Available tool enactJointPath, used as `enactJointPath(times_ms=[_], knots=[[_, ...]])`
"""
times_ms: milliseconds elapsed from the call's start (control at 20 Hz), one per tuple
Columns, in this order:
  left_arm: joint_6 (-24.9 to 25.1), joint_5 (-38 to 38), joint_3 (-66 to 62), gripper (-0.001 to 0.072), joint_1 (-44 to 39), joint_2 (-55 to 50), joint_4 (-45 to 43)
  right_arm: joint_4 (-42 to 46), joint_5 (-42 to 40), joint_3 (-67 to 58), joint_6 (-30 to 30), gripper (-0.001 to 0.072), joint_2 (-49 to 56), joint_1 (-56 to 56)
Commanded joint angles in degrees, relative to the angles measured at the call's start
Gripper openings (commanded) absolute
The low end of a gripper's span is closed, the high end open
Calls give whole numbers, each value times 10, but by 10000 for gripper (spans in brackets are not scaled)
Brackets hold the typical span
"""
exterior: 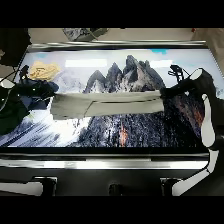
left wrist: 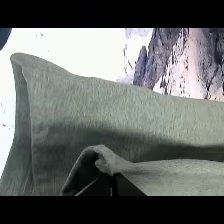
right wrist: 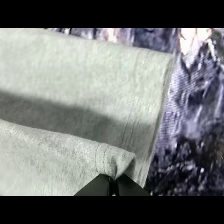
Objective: Fold the shirts.
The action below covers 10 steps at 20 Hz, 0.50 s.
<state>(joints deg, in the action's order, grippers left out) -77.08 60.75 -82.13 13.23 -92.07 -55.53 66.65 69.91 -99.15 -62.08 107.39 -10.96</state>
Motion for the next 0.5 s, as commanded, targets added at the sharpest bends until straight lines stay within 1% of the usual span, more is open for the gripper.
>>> enactJointPath(times_ms=[0, 100, 150, 200, 250, 300, 350, 450], knots=[[-21, 0, -49, 35, -2, -87, 10, 0, -22, -27, -29, 55, 51, 9], [-23, 12, -49, 37, -10, -117, 10, 0, -12, -26, -36, 56, 61, 9], [-31, 19, -49, 61, -14, -126, 10, -2, -8, -26, -38, 57, 62, 9], [-32, 26, -50, 231, -16, -128, 10, -6, 1, -28, -37, 93, 60, 9], [-35, 35, -52, 455, -16, -125, 10, -9, 17, -35, -37, 251, 58, 5], [-35, 50, -60, 529, -12, -121, 10, -16, 41, -42, -14, 512, 52, -4], [-35, 68, -69, 531, -7, -115, 10, -20, 58, -45, 9, 613, 43, -16], [-33, 78, -76, 530, 1, -87, 10, -33, 77, -44, 10, 630, 36, -52]])
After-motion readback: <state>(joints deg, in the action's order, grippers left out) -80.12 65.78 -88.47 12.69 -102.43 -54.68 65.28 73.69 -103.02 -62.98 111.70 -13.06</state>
